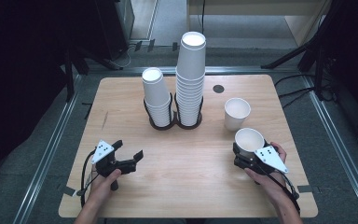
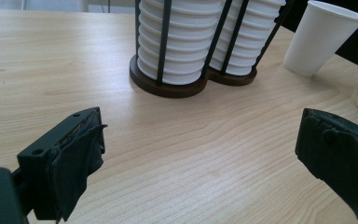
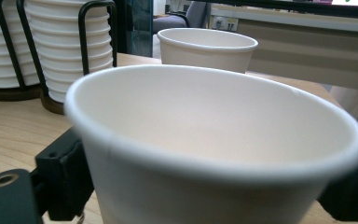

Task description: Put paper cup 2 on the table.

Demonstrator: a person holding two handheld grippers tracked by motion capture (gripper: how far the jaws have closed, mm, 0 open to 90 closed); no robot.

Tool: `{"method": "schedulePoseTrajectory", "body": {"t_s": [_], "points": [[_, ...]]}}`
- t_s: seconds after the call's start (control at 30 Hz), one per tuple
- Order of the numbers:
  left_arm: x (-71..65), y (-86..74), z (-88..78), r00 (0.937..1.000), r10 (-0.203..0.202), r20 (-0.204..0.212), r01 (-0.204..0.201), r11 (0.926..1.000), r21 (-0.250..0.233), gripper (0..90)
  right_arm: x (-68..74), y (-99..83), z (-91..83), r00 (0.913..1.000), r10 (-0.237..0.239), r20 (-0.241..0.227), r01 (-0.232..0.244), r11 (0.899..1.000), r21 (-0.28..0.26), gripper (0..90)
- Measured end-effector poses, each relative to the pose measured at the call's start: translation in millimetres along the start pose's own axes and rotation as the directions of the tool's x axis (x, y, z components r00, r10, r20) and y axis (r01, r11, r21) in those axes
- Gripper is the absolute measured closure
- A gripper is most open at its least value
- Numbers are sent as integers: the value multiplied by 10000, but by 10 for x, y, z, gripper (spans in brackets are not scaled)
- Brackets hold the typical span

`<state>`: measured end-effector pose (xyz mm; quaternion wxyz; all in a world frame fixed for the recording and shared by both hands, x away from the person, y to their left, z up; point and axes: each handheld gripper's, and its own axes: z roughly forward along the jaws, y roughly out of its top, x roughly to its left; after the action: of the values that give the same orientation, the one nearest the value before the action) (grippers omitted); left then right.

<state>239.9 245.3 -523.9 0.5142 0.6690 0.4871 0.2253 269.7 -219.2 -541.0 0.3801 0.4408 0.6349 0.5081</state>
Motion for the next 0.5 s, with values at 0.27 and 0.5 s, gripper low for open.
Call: {"method": "schedulePoseTrajectory", "body": {"t_s": [0.27, 0.5], "points": [[0, -4, 4, 10000, 31, 16, -31, 10000, 24, 14, -10, 46, -31, 9984, 398, -406, -387, 9989, 269, 0], [18, 0, -19, 10000, -13, -56, 12, 10000, -26, 14, 13, 72, -87, 9986, 208, -487, -194, 9994, 297, 0]]}}
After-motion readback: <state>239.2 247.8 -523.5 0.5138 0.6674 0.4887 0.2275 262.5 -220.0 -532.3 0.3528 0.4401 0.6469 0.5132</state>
